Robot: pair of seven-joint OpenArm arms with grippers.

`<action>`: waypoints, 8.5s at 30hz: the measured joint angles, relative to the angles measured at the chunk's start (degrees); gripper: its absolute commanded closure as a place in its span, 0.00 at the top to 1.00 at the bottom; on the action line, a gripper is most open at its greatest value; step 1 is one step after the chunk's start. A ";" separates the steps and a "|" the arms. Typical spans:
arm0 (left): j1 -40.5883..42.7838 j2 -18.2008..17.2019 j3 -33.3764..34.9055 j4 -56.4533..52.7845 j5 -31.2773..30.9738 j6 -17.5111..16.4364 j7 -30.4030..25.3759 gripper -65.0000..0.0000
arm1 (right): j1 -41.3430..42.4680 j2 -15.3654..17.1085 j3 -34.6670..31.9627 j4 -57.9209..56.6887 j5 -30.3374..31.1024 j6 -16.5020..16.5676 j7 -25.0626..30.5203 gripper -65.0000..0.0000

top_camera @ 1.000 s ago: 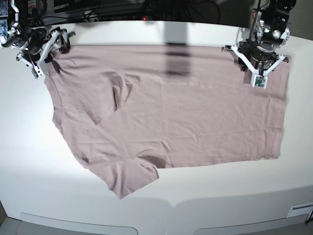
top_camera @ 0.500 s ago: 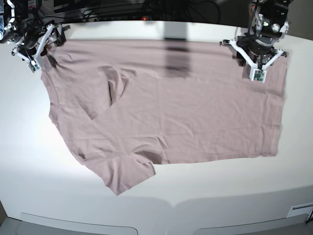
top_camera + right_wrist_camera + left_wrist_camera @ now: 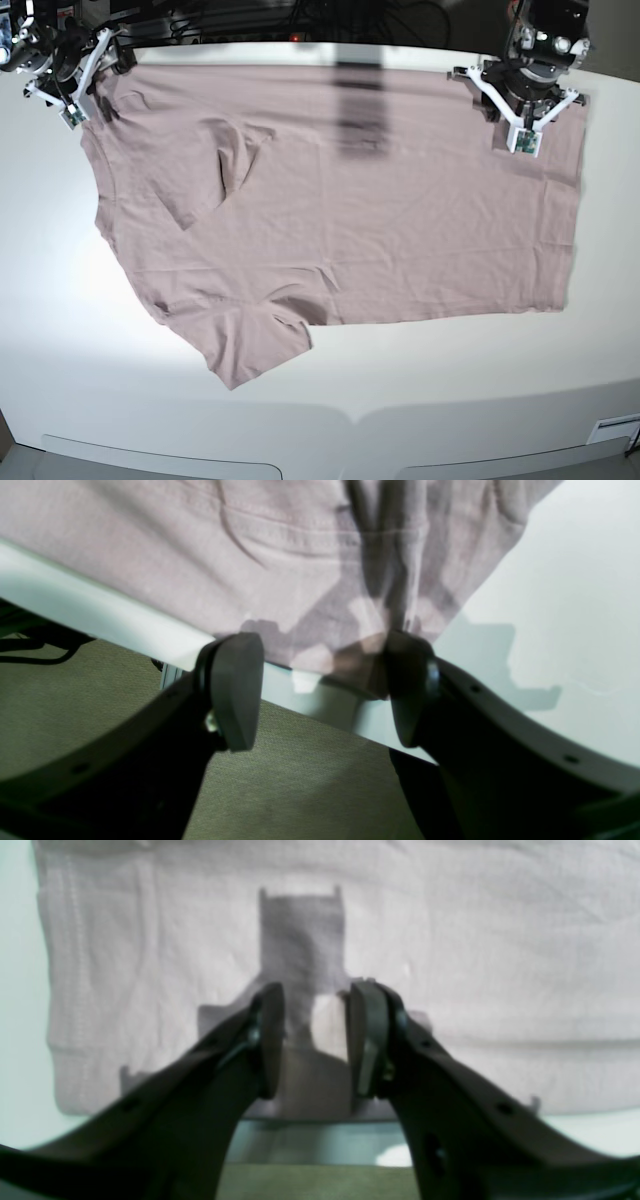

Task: Fold the T-shirt properly
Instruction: 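Grasp the shirt edge and drag it toward the robot with both grippers, then hold the shirt edge with both grippers and spread it taut, then move both grippers along the shirt sides to its opposite edge, then pinch the shirt edge corners with both grippers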

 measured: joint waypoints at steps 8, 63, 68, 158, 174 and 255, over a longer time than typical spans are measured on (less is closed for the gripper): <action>0.76 -0.02 0.00 0.13 0.17 0.00 -0.35 0.34 | 0.02 0.02 0.00 0.15 0.04 -0.02 -1.20 0.60; 1.51 -0.02 0.07 3.78 5.42 0.52 5.88 0.34 | -0.44 -0.42 -0.37 8.94 -1.18 -1.55 -2.56 0.60; 1.51 -0.02 0.07 3.78 5.42 0.55 5.88 0.34 | -0.44 -0.42 -0.37 9.92 -1.25 -1.62 -2.56 0.60; -65.29 -8.15 -0.48 -73.29 -13.62 -28.00 -11.93 0.34 | 24.76 -10.93 -0.42 9.99 5.84 -7.89 -4.94 0.60; -65.33 -8.50 -0.50 -80.48 -18.78 -29.62 -13.73 0.34 | 24.76 -10.93 -0.42 9.99 5.84 -7.87 -6.01 0.60; -65.26 -8.28 -0.52 -78.38 -29.35 -34.49 -12.57 0.00 | 75.58 -16.28 -16.28 -59.01 -10.71 -2.36 -1.68 0.56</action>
